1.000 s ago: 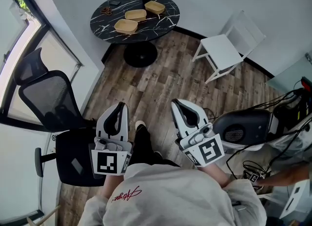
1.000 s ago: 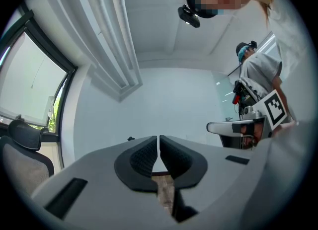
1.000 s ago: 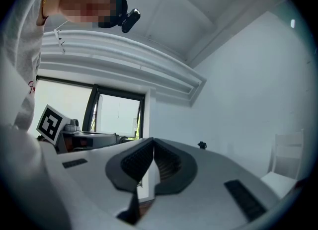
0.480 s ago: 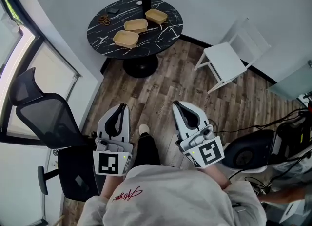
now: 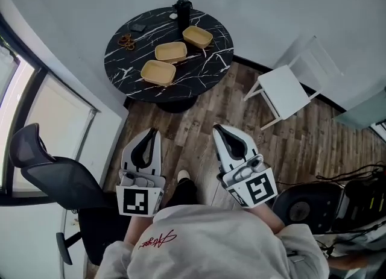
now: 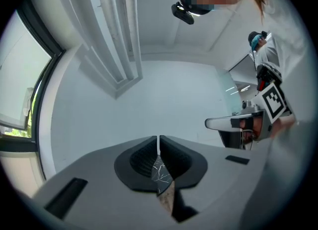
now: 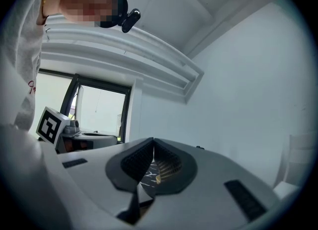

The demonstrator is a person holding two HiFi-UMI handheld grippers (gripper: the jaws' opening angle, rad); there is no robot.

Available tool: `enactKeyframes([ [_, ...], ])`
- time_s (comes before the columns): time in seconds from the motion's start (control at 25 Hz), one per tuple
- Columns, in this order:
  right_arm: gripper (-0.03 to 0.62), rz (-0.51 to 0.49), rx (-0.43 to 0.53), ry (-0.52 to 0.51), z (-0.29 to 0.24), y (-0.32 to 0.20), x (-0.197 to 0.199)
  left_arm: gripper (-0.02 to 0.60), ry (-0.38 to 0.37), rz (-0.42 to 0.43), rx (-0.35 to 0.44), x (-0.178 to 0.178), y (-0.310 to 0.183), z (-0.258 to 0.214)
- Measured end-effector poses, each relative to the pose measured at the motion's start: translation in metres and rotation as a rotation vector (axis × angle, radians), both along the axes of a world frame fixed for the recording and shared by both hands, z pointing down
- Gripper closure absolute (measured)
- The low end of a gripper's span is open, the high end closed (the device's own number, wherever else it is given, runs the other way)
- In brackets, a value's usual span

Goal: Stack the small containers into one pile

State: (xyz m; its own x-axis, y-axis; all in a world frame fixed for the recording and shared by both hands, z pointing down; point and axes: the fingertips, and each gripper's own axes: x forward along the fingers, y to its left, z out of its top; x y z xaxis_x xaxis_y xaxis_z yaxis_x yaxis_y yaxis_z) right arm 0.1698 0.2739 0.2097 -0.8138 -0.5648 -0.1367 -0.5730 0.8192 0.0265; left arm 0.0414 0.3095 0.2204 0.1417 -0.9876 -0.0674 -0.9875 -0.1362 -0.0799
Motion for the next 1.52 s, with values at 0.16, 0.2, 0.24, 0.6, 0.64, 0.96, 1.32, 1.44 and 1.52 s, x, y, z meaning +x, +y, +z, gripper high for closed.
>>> enactKeyframes([
  [0.16, 0.582, -0.006, -0.002, -0.001, -0.006, -0.043, -0.025, 0.555, -0.008, -0.001, -0.007, -0.023, -0.043, -0.005],
  [0.2, 0.582, -0.008, -0.003, -0.002, -0.007, -0.052, -0.031, 0.555, -0.009, -0.001, -0.008, -0.029, -0.052, -0.006],
  [0.24, 0.582, -0.011, -0.002, -0.005, -0.008, -0.061, -0.037, 0.555, -0.008, -0.002, -0.008, -0.034, -0.061, -0.007],
  [0.6, 0.582, -0.034, -0.004, -0.029, -0.014, -0.109, -0.058, 0.555, -0.013, -0.038, 0.004, -0.058, -0.104, -0.010],
  [0.64, 0.582, -0.043, 0.002, -0.023, -0.015, -0.112, -0.059, 0.555, -0.007, -0.050, 0.006, -0.060, -0.106, -0.010],
  [0.96, 0.582, -0.065, 0.029, -0.012, -0.028, -0.123, -0.058, 0.555, 0.017, -0.082, 0.036, -0.072, -0.117, -0.022],
  [1.32, 0.582, -0.013, 0.022, -0.012, -0.018, -0.127, -0.076, 0.555, -0.013, -0.046, 0.035, -0.095, -0.122, -0.022],
  [1.44, 0.582, 0.013, 0.003, -0.014, -0.011, -0.132, -0.080, 0.555, -0.020, -0.026, 0.027, -0.103, -0.129, -0.018],
  [1.52, 0.582, 0.019, -0.004, -0.003, -0.007, -0.137, -0.084, 0.555, -0.021, -0.020, 0.023, -0.107, -0.135, -0.014],
])
